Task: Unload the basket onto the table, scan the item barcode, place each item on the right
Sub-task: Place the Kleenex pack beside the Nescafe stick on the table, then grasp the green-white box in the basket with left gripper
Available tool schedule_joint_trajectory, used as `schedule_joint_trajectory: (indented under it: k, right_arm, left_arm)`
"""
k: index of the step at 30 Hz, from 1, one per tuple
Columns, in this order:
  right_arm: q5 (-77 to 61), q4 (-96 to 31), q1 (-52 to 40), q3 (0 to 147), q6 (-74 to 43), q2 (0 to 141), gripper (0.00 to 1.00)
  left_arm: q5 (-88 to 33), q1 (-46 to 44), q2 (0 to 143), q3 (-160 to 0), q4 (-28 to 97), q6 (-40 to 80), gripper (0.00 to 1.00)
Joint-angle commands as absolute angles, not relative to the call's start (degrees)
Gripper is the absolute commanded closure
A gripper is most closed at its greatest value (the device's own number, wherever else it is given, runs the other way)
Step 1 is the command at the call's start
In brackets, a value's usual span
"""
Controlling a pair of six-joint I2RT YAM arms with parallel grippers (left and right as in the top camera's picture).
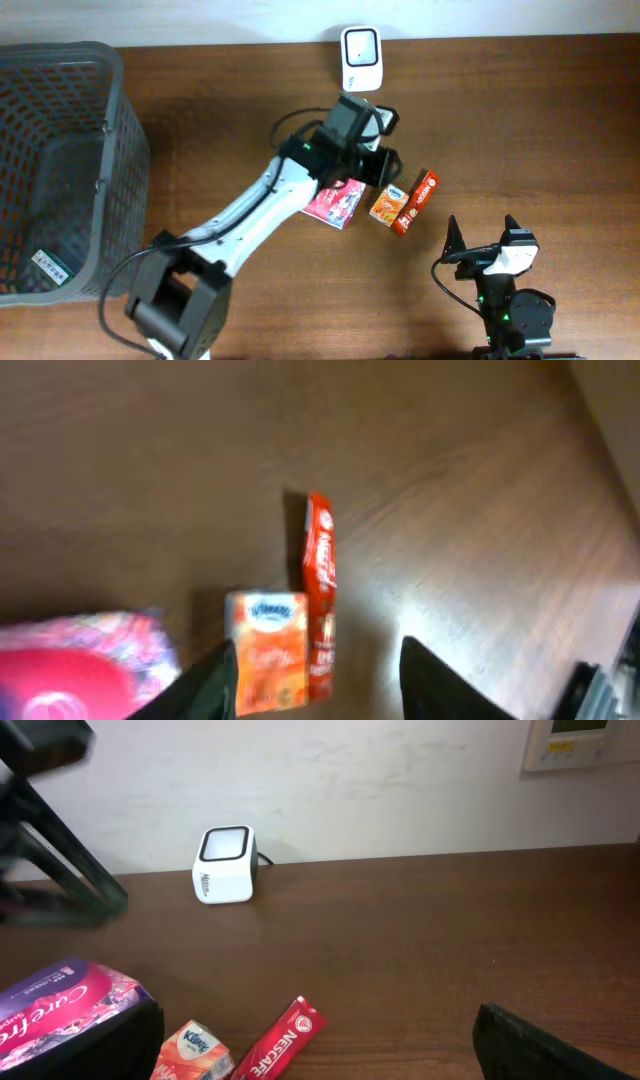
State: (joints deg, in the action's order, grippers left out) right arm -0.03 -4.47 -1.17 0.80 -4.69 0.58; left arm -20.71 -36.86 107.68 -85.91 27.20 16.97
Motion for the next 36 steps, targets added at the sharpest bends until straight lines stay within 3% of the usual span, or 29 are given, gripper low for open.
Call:
schedule_joint_trajectory:
  k: [1,5,8,11,12,15,19,36]
  right_arm:
    - [0.3,-4.6,-1.5,0.3,-4.7,0.2,0.02]
    - [0.3,-4.6,-1.5,0.3,-4.7,0.2,0.02]
    - [0.3,-4.6,-1.5,0.3,-4.7,0.2,0.01]
    - [0.3,-4.6,-1.5,0.3,-4.7,0.2,0.02]
    - [0.3,-4.6,-1.5,0.3,-4.7,0.2,0.02]
    - [0.3,-4.6,-1.5,0.3,-4.7,0.2,0.02]
    - [0.3,-4.6,-1.5,0.3,-4.7,0.2,0.02]
    - [0.3,-4.6,-1.5,0.3,-4.7,0.2,0.02]
  left_arm:
    - [-7.8,-33.5,98.1,-95.6,37.0,10.1,0.37]
    - [10.3,-24.3,90.5,-107.1,56.4,6.3,0.27]
    - [11.9,-9.7,86.1,-109.3,62.0,6.4,0.2]
    - [11.9,8.2,85.1,-109.3,64.5,9.7,0.01]
    - [11.9,15.3,85.8,-109.2,65.8,12.2,0.01]
    - [12.2,25.4,88.7,-107.4,68.5,17.8,0.01]
    - [22.2,29.5,92.6,-99.4,67.4,31.3,0.01]
    - [31.8,32.4,108.3,-86.8,63.3,37.6,0.01]
